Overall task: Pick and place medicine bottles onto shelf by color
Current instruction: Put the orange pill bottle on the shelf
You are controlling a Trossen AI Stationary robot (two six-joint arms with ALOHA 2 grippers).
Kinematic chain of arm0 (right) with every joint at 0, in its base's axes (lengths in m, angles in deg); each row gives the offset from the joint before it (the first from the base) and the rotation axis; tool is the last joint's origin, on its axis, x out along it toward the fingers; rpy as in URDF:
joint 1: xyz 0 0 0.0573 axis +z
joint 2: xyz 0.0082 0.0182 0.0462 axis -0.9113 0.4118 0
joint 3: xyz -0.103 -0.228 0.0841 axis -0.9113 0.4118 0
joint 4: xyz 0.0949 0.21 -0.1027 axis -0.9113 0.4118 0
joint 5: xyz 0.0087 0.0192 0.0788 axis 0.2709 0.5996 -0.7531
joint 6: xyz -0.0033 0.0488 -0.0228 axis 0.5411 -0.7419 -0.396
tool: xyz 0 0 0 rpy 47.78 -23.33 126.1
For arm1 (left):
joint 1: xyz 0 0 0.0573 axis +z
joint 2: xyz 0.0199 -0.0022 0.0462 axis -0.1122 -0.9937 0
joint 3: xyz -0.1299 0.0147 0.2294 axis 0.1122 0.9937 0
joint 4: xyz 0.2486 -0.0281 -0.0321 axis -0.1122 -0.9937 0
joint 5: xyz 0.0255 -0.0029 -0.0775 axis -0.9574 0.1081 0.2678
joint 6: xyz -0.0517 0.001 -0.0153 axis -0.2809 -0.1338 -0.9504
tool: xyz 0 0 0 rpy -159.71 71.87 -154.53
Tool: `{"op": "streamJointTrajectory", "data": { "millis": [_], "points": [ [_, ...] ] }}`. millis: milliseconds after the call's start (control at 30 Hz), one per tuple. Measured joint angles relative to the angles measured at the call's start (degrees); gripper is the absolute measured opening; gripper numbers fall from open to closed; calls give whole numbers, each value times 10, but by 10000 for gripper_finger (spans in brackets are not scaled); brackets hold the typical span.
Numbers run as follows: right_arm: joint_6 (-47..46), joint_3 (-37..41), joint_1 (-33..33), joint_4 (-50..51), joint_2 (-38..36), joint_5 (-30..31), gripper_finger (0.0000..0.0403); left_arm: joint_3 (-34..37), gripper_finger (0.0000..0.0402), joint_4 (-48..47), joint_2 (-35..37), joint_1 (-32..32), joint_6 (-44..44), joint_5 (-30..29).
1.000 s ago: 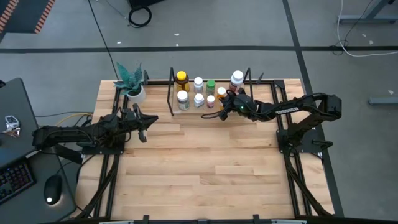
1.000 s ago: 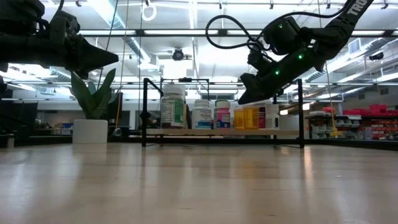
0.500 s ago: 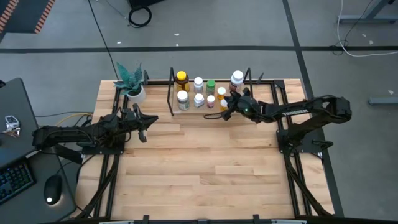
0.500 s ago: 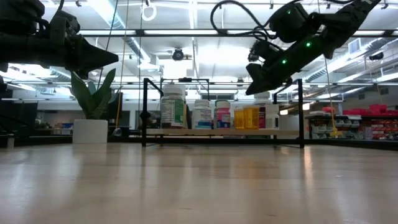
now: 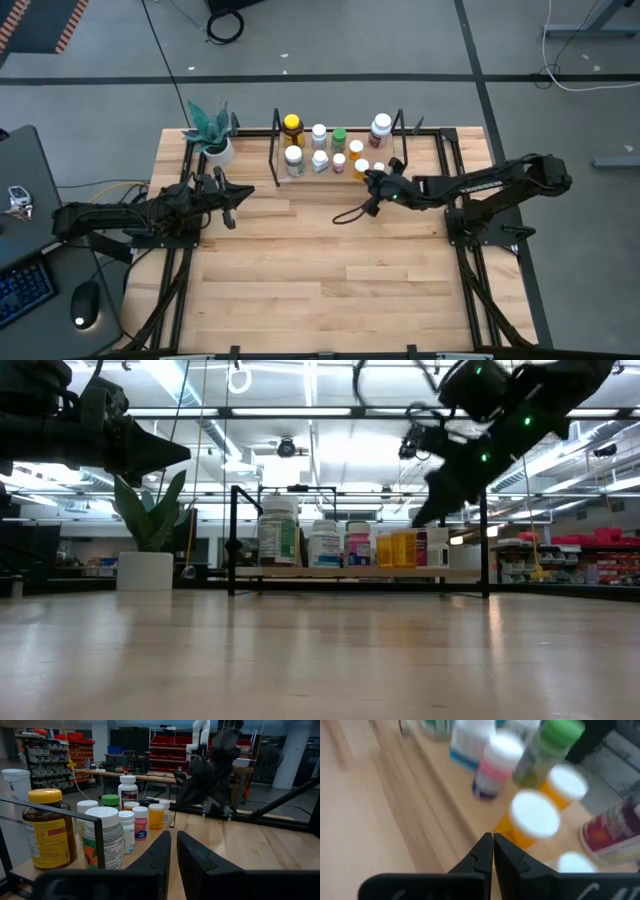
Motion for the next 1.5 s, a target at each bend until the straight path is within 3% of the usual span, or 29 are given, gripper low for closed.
{"op": "streamJointTrajectory", "data": {
  "millis": [133,300,667,1100,1500],
  "points": [
    [3,0,5,-2,58,17,17,0,33,0,0,0,0,0],
    [-5,-9,15,-5,117,105,7,0,30,0,0,0,0,0],
    [-72,-12,6,-8,132,159,8,0,38,0,0,0,0,0],
    [-46,-12,3,-56,132,162,11,0,35,0,0,0,0,0],
    [-33,-12,-16,-74,132,117,12,0,35,0,0,0,0,0]
  ]
}}
